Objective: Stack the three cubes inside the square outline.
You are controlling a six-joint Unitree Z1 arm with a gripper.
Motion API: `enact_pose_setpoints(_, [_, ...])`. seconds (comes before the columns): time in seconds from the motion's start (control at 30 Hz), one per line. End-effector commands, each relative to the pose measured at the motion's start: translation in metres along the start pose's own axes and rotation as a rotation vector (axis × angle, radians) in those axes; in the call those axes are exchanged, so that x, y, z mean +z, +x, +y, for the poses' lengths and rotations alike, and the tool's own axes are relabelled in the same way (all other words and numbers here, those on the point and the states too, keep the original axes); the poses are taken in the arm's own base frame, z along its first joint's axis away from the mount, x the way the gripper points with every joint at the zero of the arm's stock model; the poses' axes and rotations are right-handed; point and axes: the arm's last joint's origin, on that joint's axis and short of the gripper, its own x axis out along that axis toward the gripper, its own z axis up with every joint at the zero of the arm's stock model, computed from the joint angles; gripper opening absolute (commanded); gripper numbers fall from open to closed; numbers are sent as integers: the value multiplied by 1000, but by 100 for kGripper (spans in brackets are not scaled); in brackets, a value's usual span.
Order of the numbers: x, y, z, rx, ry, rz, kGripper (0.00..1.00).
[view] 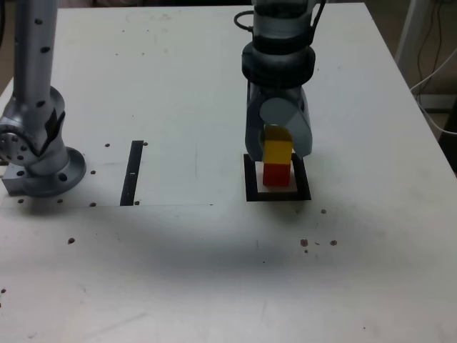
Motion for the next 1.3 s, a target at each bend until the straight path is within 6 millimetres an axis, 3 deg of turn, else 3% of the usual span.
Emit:
enact_pose_setpoints(0.0, [3, 2, 0, 1, 1, 0, 29])
enact_pose_setpoints(0.27, [4, 6, 1, 3, -4, 8, 32])
enact_pose_setpoints(0.33, [4, 7, 2, 5, -4, 10, 45])
enact_pose_setpoints(0.47, [3, 9, 4, 8, -6, 18, 85])
enact_pose_setpoints(0.57, [2, 11, 5, 7, -9, 25, 98])
enact_pose_setpoints(0.97, [-3, 8, 7, 10, -13, 26, 99])
enact_pose_setpoints(1.27, [-22, -15, 19, 51, -42, 12, 99])
